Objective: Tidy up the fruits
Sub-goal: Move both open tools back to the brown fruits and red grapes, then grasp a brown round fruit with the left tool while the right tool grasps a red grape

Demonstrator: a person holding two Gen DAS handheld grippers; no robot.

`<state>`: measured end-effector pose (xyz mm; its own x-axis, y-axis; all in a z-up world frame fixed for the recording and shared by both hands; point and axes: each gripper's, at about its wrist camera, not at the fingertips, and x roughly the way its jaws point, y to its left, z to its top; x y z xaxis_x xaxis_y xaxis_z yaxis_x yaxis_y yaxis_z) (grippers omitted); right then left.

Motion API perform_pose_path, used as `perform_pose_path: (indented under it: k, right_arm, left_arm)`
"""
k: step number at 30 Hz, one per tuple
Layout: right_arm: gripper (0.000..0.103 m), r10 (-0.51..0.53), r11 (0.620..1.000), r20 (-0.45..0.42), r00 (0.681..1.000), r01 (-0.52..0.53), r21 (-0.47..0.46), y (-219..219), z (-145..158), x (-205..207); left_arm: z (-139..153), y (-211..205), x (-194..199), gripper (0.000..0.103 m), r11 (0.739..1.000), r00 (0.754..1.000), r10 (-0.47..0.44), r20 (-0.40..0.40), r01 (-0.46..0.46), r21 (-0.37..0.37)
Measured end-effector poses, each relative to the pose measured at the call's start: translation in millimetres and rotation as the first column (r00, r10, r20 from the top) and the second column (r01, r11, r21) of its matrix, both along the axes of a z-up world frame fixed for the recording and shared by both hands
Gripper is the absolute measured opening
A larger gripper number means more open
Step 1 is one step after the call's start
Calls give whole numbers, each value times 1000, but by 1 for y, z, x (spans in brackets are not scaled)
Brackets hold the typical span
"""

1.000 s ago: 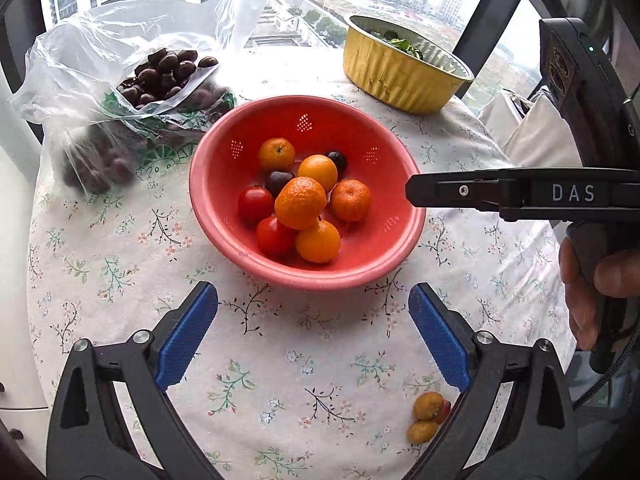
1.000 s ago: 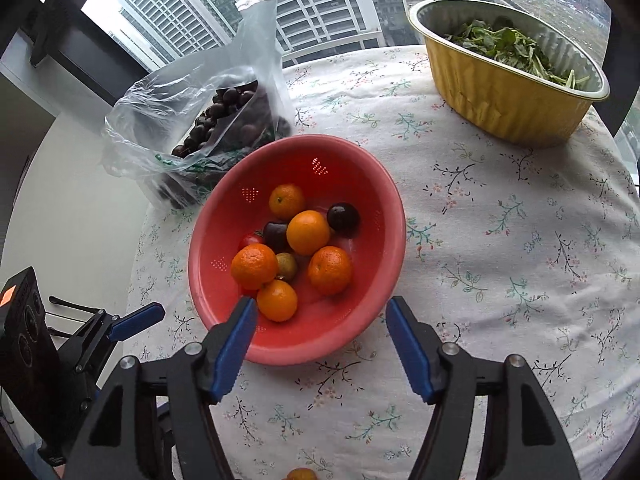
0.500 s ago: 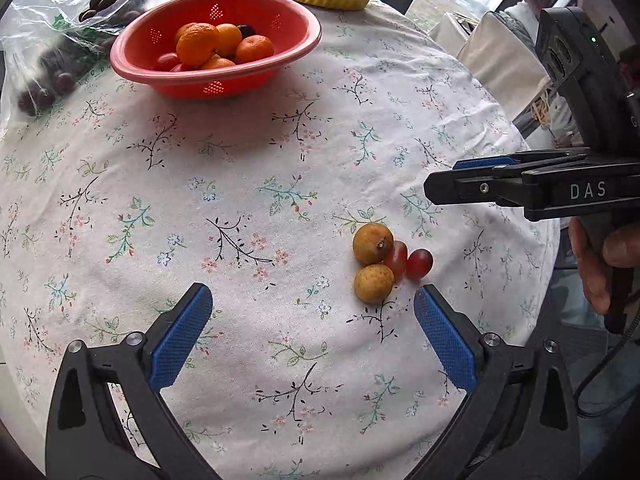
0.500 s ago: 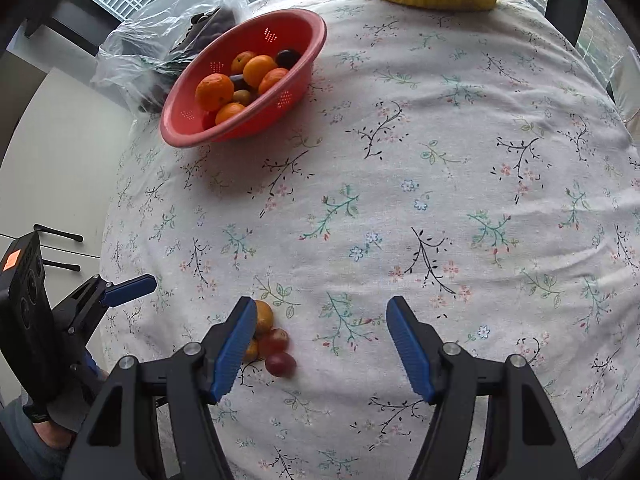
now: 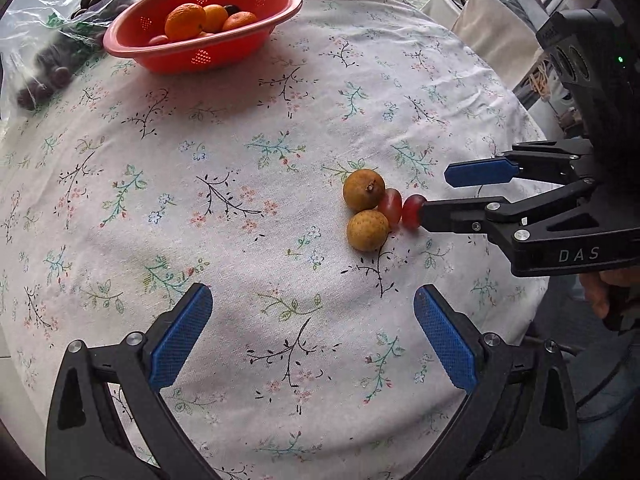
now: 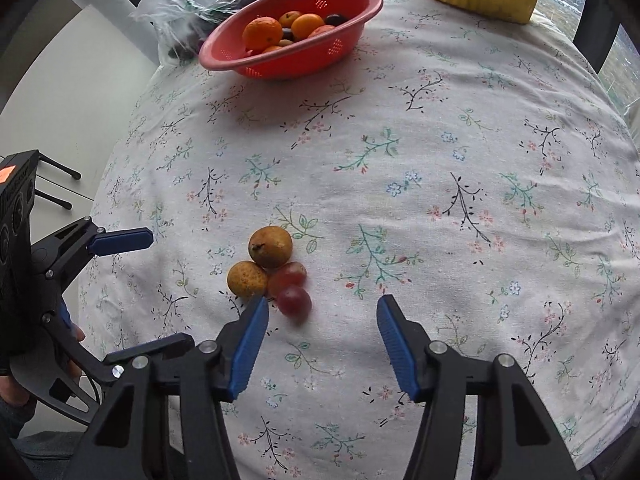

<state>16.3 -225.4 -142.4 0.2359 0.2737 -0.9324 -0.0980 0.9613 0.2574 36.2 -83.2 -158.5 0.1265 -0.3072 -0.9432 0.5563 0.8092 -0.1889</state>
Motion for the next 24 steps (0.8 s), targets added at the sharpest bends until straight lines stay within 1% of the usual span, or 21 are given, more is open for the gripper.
perform_pose_path:
  k: [4, 8, 14, 20, 24]
  right_arm:
    - [53, 33, 999, -11, 999, -33, -17, 9, -8, 0]
    - [51, 55, 998, -14, 998, -56, -28, 13, -12, 1]
    - [45, 82, 996, -10, 997, -83, -45, 15, -13, 3]
    - [40, 133, 987, 2, 991, -132, -90, 22, -13, 2]
    - [37, 139, 986, 6, 990, -138, -93, 21, -12, 2]
  left_arm:
    - [1, 8, -3, 102, 1000, 1000, 23, -4, -23, 4]
    - [2, 13, -5, 102, 999, 999, 36, -5, -36, 7]
    - [3, 13, -6, 102, 999, 999, 43, -2, -43, 8]
    - [2, 8, -4, 102, 999, 999, 41, 1, -41, 14]
    - [-1, 2, -1, 102, 999, 999, 36, -1, -36, 16]
